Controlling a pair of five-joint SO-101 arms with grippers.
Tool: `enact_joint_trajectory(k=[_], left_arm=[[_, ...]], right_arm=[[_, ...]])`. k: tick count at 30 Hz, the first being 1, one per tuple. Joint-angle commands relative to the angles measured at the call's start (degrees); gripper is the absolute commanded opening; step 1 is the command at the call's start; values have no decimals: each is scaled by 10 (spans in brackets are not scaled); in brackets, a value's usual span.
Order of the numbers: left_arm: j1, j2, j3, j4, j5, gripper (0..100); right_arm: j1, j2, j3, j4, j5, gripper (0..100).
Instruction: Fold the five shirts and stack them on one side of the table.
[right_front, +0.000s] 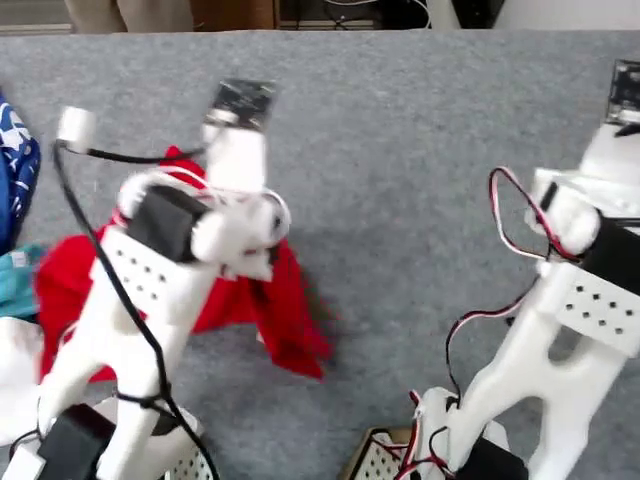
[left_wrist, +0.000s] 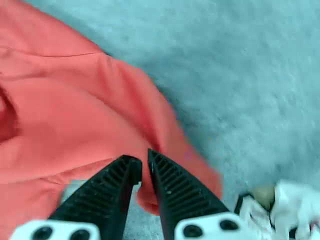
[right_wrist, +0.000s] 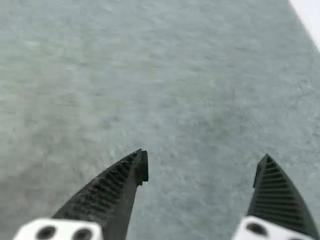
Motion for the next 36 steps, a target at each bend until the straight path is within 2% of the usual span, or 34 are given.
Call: enact_joint_trajectory(k=[1,4,6,8,12,15,21,23,25,29,31,36], left_arm=[[53,-21,2,5,-3,38],[47,-23,7,5,2,170],[13,-35,16,5,54,286],[-23,-58,21,5,78,343],[-97,-97,32,5,56,336],[-194,-126,36,5,27,335],[-508,-161,80,5,-18,335],[-611,-160,131,5,-66,325],[-687,-160,193,1,-120,269],[-771,-161,305,-59,-218,108],[-807,-163,345,-100,-241,33],[-883,-164,403,-146,-244,31]], right_arm=[[22,-4,-26,25,47,328],[19,-4,-26,44,81,330],[8,-4,-25,49,101,330],[-7,-4,-29,62,121,331],[-66,-4,-29,81,148,332],[-141,-4,-29,91,147,332],[-368,16,-34,85,143,331],[-438,44,-44,70,143,330],[-489,89,-53,47,135,330],[-553,215,-101,-8,69,330],[-582,284,-145,-21,40,330],[-646,471,-308,-23,-7,330]])
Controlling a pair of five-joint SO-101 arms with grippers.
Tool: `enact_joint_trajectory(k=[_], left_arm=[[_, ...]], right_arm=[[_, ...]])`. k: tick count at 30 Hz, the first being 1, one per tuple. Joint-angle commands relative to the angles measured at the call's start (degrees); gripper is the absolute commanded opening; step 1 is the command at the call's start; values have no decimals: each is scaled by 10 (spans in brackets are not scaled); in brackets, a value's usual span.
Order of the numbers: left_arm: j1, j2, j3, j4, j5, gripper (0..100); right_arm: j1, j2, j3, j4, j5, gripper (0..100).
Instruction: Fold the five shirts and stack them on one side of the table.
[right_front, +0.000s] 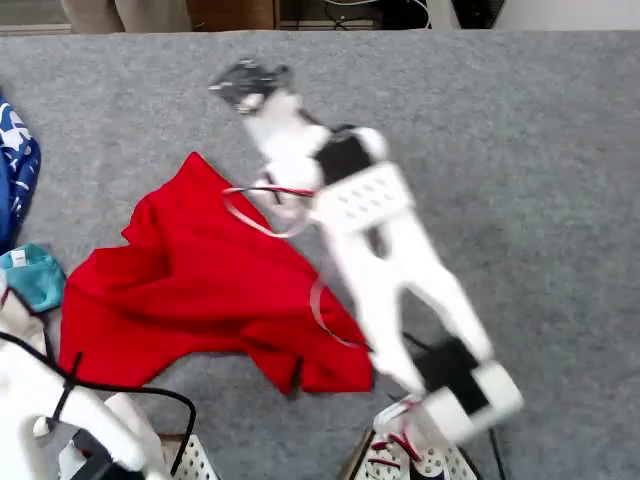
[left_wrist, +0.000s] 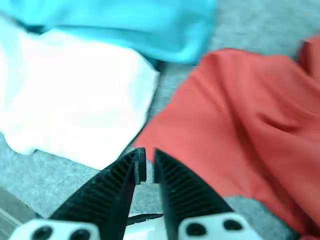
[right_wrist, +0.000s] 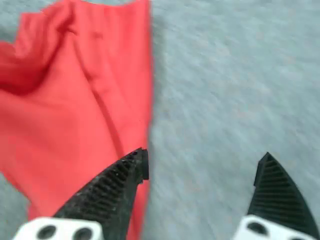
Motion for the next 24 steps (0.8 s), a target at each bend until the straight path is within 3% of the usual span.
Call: enact_joint_trajectory(k=[1,11,17,24], left_arm=[[-38,-13,21,-22,-8,31],[-35,-13,69,-21,-8,31],[-15,-14,91,-21,-7,31],[24,-14,100,-18,-4,31]], right_arm=[[-43,131,-150,-17,-31,330],[-54,546,-579,27,-90,329],[-54,717,-780,33,-105,315],[-44,746,-824,76,-105,56]])
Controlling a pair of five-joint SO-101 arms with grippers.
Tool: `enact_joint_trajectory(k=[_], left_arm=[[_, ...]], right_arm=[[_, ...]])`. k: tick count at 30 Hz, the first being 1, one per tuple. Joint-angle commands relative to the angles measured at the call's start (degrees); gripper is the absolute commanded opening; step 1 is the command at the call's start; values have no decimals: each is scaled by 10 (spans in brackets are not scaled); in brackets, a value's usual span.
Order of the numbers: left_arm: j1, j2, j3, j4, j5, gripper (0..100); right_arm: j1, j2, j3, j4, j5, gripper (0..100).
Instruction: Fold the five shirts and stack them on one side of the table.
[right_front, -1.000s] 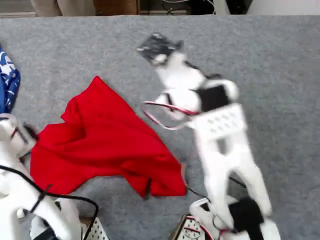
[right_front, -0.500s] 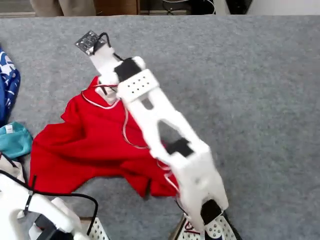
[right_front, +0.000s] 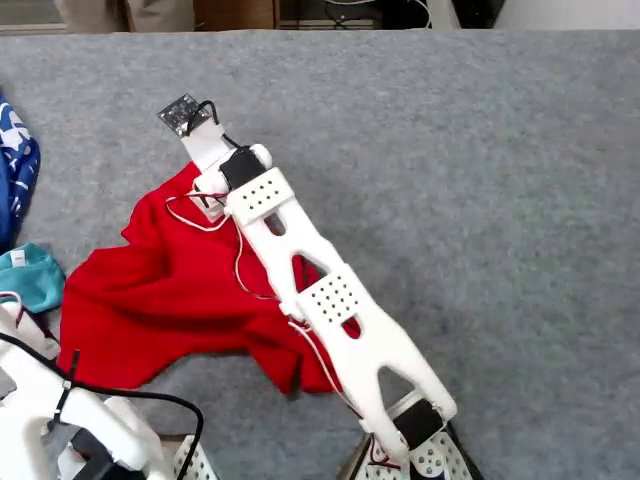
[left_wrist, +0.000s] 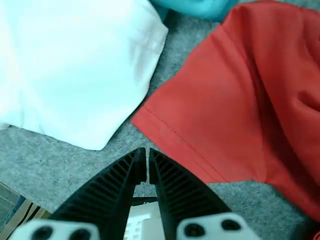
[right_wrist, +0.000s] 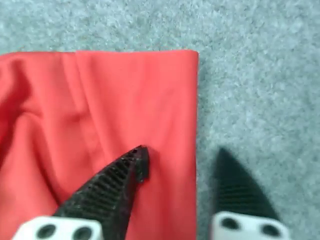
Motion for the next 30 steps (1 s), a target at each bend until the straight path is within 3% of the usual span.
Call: enact_joint_trajectory(k=[1,8,15,22,30], left_arm=[[20,-12,0,-3,1,31],[63,-12,0,-3,1,31],[156,-12,0,-3,2,31],[247,-7,0,-5,2,31],[265,-7,0,-7,2,35]], right_arm=[[5,-7,-36,25,-5,21],[42,-93,-58,107,-5,5],[89,-216,-56,194,-4,5],[209,-298,-31,195,-3,5],[382,-397,208,195,0,5]])
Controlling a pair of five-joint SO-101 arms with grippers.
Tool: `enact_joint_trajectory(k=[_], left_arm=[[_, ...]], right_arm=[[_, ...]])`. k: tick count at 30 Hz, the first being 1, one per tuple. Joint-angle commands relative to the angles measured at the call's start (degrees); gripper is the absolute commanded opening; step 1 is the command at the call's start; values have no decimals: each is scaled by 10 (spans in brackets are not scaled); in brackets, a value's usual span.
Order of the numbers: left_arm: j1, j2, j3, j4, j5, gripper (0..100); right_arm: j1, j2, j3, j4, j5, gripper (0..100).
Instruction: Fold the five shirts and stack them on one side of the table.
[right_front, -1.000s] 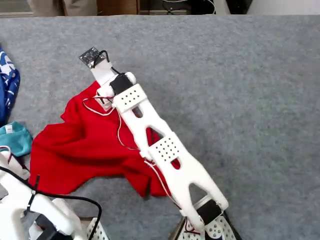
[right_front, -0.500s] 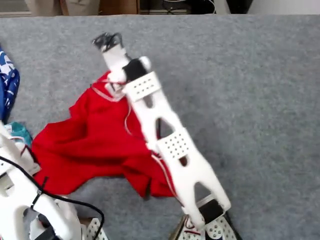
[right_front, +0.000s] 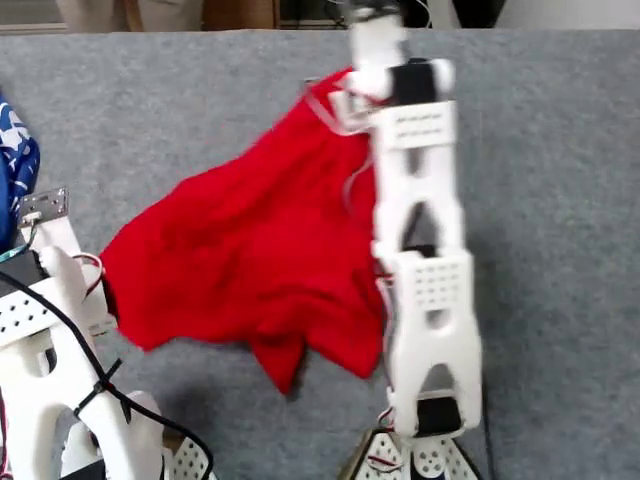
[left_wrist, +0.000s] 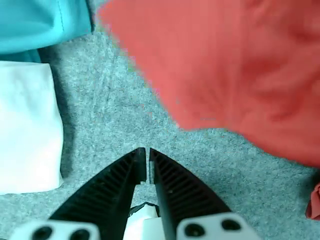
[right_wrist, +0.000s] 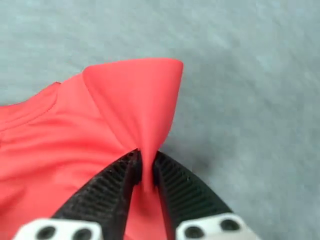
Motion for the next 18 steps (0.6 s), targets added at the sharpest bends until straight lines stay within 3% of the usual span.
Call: enact_joint_trajectory(k=[1,8,18], left_arm=[[6,-7,-2,-7,2,35],[-4,-8,-5,-6,2,35],[-82,-9,-6,-4,0,36]], right_arm=[[81,-82,104,10,4,5],[175,-110,239,8,162,5],[307,-111,196,7,165,5]])
